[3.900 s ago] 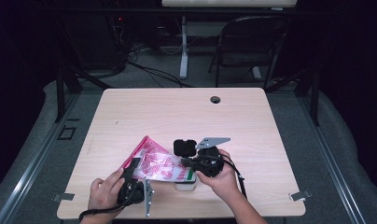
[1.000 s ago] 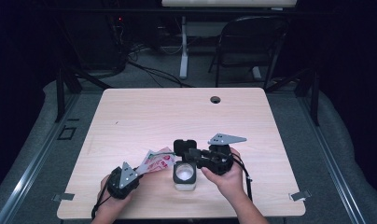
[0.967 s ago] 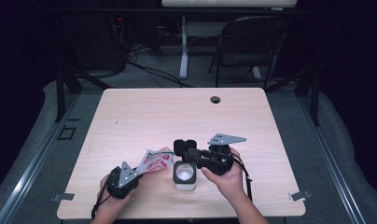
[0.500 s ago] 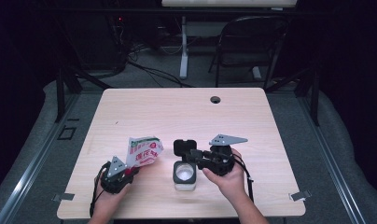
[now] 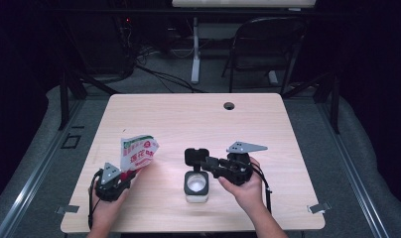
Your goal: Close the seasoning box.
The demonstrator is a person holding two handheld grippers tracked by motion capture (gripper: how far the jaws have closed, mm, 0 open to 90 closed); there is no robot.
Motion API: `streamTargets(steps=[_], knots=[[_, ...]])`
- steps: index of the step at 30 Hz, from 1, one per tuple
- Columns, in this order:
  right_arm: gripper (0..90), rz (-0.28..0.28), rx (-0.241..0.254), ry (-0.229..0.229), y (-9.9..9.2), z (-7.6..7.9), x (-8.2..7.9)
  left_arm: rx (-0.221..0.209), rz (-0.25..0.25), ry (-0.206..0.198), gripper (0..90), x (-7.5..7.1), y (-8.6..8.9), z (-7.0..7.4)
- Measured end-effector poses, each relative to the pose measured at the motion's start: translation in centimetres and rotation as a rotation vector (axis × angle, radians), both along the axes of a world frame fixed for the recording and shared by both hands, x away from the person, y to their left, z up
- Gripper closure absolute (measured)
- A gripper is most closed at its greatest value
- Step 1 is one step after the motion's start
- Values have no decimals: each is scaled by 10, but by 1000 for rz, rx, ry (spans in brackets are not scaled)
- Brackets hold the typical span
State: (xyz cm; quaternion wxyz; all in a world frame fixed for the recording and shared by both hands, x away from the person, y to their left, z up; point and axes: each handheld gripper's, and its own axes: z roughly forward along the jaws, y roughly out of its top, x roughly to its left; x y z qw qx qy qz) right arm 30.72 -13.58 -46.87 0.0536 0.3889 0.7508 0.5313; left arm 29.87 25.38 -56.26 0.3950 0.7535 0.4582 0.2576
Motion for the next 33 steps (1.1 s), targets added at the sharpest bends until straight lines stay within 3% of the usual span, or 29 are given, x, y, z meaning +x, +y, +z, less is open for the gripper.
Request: streamTargets(steps=[10, 15, 28, 33], knots=[[668, -9, -4, 0, -1, -1, 2, -6, 128, -5, 781, 3, 24, -2], [666, -11, -4, -2, -2, -1, 2, -1, 159, -10, 781, 3, 28, -3], [650, -16, -3, -2, -4, -1, 2, 102, 215, -17, 780, 4, 28, -9], [647, -15, -2, -4, -3, -1, 2, 115, 216, -22, 779, 4, 26, -10]])
